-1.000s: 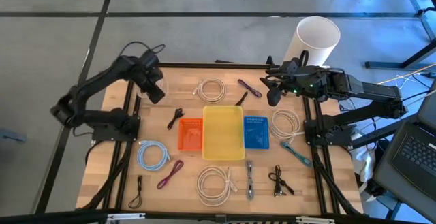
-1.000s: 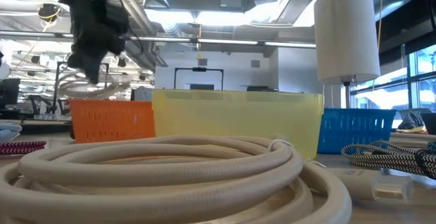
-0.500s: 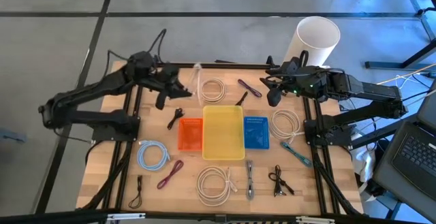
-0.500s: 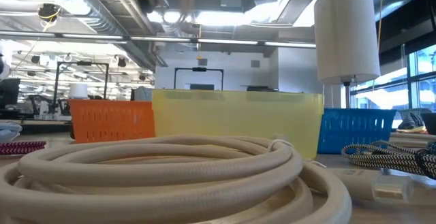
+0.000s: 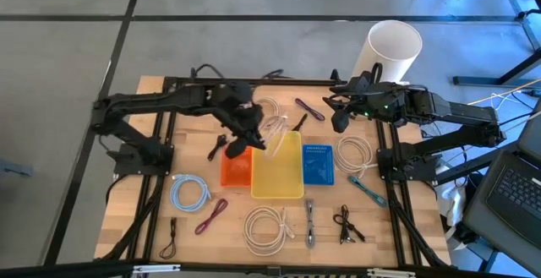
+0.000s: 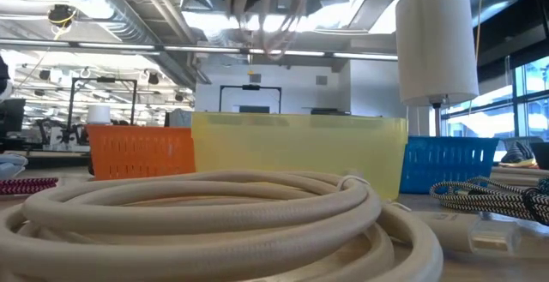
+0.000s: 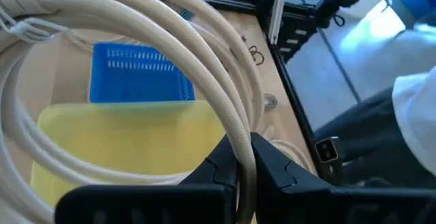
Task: Pick & Place USB Port
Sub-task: Put the white usb cable into the yellow bin
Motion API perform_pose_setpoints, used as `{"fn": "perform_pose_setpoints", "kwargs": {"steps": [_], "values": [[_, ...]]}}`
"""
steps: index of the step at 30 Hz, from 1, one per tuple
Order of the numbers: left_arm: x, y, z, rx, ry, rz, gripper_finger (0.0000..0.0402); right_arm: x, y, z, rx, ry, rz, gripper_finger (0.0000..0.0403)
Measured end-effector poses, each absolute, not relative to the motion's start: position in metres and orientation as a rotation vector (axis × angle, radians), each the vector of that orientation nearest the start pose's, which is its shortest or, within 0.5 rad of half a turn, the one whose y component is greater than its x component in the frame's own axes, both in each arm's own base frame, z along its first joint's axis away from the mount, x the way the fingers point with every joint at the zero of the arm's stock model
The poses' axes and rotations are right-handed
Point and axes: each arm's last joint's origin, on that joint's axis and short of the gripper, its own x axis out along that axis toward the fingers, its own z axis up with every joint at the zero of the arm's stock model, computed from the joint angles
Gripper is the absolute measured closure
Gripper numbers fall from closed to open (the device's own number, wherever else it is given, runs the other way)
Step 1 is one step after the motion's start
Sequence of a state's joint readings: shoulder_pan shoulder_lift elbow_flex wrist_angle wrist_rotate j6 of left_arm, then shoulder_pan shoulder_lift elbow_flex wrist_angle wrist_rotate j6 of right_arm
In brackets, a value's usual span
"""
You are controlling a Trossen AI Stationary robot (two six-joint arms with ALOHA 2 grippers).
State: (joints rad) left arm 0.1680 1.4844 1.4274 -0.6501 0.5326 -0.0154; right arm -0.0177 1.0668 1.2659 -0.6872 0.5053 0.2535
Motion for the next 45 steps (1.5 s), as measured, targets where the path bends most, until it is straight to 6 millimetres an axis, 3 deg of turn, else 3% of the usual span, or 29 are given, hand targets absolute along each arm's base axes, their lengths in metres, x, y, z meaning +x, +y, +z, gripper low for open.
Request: {"fn": "perform_pose_setpoints", "kwargs": {"steps": [4,12,17,33,45], "values": [[0.330,0.035,0.357,-0.203,0.744,-0.349,0.0392,0.202,-0.018,0.398,0.123,0.415,-0.569,0.0218],[0.349,0.031,0.339,-0.135,0.913,-0.294,0.0392,0.200,-0.018,0.394,0.111,0.460,-0.573,0.0218],[0.360,0.033,0.321,-0.115,0.969,-0.287,0.0392,0.200,-0.018,0.394,0.106,0.461,-0.571,0.0218],[0.393,0.049,0.234,-0.112,1.258,-0.285,0.0391,0.200,-0.018,0.394,0.086,0.467,-0.566,0.0218],[0.406,0.046,0.206,-0.121,1.279,-0.342,0.0391,0.200,-0.018,0.394,0.086,0.467,-0.566,0.0218]]}}
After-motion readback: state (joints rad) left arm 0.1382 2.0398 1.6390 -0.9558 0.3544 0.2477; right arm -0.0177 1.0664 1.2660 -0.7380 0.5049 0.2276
